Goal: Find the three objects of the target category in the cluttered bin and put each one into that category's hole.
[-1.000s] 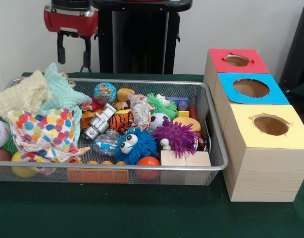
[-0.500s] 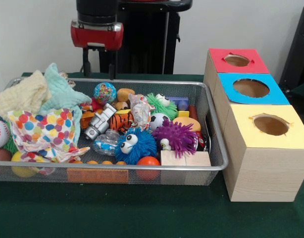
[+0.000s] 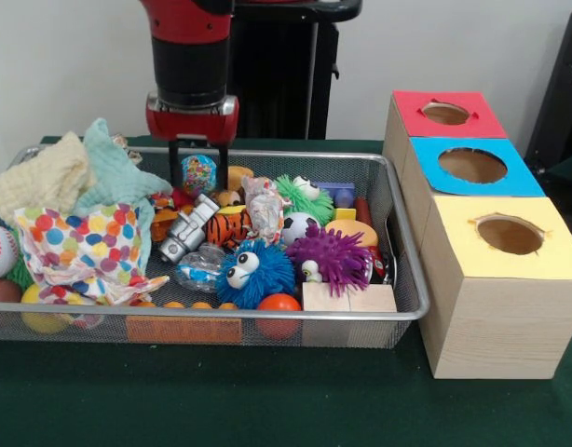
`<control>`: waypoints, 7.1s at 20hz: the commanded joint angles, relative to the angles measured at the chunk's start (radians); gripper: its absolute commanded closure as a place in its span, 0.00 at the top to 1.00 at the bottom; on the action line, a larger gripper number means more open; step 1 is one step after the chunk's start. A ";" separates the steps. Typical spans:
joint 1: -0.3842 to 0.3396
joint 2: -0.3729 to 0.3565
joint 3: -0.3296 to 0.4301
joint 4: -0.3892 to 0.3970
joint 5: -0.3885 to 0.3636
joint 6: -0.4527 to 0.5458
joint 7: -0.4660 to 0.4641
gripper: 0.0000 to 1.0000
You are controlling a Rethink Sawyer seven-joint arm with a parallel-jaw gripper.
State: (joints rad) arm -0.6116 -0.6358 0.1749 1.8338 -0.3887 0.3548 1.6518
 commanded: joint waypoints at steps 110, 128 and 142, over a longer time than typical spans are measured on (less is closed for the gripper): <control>0.067 0.433 -0.011 -0.483 -0.055 -0.135 0.024 1.00; 0.085 0.355 -0.030 -0.382 -0.029 -0.113 0.079 0.00; 0.070 0.228 -0.008 -0.294 0.005 0.019 0.033 0.00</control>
State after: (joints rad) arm -0.5193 -0.4256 0.1036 1.4961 -0.3860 0.2975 1.6518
